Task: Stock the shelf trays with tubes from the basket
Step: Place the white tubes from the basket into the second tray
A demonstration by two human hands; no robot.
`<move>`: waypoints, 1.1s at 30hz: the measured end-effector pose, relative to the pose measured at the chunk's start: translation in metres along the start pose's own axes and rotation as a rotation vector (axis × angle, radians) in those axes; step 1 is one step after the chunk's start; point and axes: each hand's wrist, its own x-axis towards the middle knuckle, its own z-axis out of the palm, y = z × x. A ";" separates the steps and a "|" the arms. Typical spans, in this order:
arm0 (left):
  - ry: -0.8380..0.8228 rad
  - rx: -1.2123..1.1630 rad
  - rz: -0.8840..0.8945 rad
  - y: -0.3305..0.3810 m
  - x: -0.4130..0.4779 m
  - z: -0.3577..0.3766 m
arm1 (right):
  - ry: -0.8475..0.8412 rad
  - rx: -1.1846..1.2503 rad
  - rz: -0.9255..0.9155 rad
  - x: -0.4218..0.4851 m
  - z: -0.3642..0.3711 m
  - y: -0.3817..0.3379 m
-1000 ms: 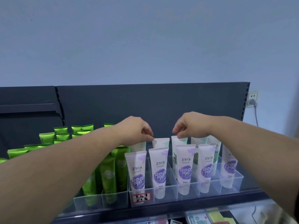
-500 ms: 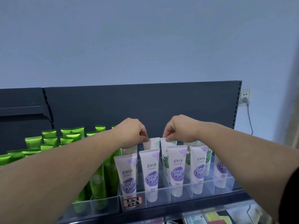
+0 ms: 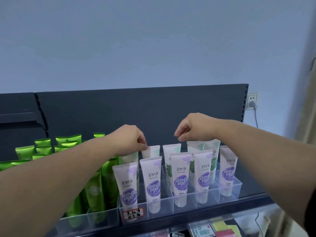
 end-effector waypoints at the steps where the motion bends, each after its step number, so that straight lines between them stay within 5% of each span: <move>1: -0.003 -0.003 0.000 -0.001 0.000 0.000 | -0.003 -0.019 0.022 -0.003 -0.003 0.005; 23: -0.002 -0.034 -0.001 0.008 0.001 0.006 | -0.059 -0.064 0.082 -0.006 0.006 0.020; 33: -0.102 -0.006 -0.019 0.014 0.005 0.002 | 0.049 -0.023 0.153 -0.044 -0.024 0.046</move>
